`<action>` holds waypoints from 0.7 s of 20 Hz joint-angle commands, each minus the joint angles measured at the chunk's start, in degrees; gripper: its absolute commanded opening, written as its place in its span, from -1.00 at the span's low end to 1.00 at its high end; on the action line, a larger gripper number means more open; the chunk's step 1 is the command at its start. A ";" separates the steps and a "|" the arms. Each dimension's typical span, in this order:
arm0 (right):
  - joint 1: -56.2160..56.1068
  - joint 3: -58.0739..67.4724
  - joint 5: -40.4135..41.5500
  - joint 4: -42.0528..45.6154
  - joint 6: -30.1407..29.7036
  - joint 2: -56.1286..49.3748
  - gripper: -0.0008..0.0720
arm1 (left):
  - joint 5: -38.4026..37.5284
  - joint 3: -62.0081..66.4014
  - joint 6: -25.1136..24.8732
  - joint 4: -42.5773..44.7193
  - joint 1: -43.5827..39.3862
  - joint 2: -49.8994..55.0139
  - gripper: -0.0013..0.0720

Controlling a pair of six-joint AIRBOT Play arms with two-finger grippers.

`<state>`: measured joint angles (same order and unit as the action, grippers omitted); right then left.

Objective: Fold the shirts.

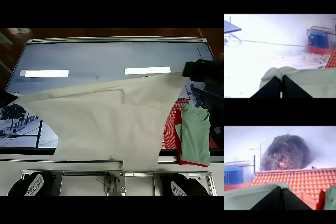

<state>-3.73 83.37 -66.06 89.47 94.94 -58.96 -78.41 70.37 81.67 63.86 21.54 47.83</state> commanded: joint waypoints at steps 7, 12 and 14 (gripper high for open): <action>-0.04 -2.38 38.27 -18.62 1.03 -32.54 -0.81 | 35.10 1.79 -15.50 -9.70 -7.45 33.51 -0.85; -0.42 -2.38 44.41 -18.69 0.33 -40.11 -0.81 | 45.42 5.14 -15.43 -9.92 -10.32 43.30 -0.85; -0.44 -2.38 43.47 -18.71 0.35 -41.55 -0.81 | 44.19 5.20 -15.45 -9.92 -10.71 45.35 -0.85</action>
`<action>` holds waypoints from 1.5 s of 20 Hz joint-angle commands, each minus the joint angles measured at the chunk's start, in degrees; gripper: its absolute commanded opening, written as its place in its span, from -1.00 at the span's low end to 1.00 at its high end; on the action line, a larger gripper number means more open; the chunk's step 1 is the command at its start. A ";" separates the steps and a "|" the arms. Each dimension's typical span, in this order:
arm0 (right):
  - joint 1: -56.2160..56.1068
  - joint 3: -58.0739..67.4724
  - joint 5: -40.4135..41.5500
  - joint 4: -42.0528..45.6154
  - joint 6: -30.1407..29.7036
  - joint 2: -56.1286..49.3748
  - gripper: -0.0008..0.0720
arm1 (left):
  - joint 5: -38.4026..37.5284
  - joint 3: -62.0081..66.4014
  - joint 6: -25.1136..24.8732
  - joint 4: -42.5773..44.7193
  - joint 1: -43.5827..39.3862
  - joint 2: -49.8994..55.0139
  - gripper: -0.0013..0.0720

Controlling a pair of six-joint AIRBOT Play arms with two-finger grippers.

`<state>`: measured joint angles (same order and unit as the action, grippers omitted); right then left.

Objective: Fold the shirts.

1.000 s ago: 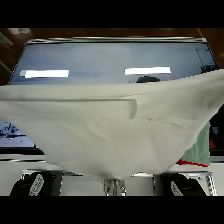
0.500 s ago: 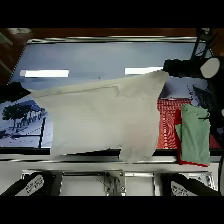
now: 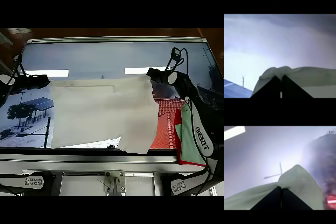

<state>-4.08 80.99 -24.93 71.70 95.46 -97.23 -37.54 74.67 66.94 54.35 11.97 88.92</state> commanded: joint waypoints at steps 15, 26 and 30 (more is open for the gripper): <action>-0.02 -0.11 -32.22 3.06 1.62 -4.42 -0.73 | -27.15 1.03 10.32 18.14 -1.16 6.84 -0.35; 16.50 -9.38 -60.72 10.95 -10.60 16.00 0.74 | -46.38 -14.27 6.95 16.59 14.82 -10.67 0.85; 23.91 -22.71 -56.33 -5.57 -15.08 19.15 0.74 | -40.41 -36.65 -0.33 6.80 23.15 -19.15 0.85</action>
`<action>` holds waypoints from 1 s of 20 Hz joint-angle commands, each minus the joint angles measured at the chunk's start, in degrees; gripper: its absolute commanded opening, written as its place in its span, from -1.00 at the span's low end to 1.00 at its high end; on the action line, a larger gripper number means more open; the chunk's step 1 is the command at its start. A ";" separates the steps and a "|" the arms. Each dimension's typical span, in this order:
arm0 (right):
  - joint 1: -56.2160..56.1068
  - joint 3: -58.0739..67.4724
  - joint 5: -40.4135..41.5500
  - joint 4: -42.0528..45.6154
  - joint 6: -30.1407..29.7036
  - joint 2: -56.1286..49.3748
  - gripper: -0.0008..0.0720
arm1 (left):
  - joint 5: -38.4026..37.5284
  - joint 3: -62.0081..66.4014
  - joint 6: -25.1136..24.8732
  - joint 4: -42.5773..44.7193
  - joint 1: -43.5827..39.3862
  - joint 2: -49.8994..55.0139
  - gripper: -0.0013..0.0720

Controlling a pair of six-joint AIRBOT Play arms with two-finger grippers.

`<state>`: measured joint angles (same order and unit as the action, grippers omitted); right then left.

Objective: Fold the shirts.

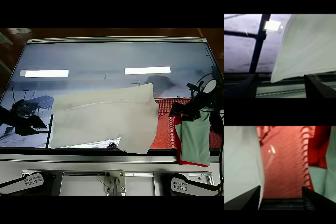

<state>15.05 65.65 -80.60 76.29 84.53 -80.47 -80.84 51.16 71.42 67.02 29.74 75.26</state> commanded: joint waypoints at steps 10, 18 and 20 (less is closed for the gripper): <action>0.02 -9.60 5.68 -14.03 -4.63 2.40 0.74 | 15.02 -21.57 -6.25 -6.93 4.04 -5.11 0.82; -0.87 -9.99 3.54 -9.57 -0.48 2.40 0.75 | 17.46 -26.21 -7.52 -11.56 -1.49 -4.61 -0.76; -0.87 -12.35 2.16 -8.61 -0.13 2.40 0.75 | 15.98 -26.16 -8.44 -11.58 -0.76 -4.96 -0.85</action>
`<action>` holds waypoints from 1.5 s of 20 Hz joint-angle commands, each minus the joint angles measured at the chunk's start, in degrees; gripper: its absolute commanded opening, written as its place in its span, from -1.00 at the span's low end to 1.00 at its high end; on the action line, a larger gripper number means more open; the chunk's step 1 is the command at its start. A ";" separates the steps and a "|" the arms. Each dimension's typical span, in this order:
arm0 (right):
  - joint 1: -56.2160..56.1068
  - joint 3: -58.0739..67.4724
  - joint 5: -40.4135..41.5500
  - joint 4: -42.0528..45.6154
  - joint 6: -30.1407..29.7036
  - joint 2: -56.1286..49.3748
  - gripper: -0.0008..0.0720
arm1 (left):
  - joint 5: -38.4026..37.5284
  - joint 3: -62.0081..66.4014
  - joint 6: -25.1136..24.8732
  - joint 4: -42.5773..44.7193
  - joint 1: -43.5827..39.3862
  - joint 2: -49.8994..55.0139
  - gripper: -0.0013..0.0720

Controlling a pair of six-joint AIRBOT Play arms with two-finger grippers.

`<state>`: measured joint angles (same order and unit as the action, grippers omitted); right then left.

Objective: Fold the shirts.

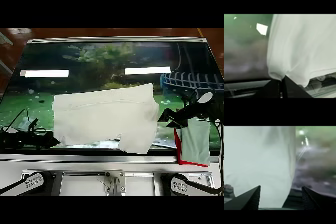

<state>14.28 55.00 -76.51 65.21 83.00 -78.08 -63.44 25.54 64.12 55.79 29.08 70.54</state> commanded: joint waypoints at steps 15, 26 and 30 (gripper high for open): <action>-4.39 -15.87 13.84 -8.39 -2.67 -0.52 0.69 | -5.99 2.93 -1.99 -1.86 2.32 -4.74 -0.85; -10.95 -1.55 19.19 -15.45 -1.95 6.67 -0.82 | -4.44 16.55 -4.72 -5.57 2.27 -6.75 -0.85; -10.95 7.21 28.76 -17.88 1.51 3.34 -0.82 | 3.96 23.23 -3.37 -9.77 -2.62 -6.05 -0.85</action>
<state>3.46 56.47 -55.33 50.15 81.89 -73.49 -65.54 44.05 59.77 48.93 29.28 64.18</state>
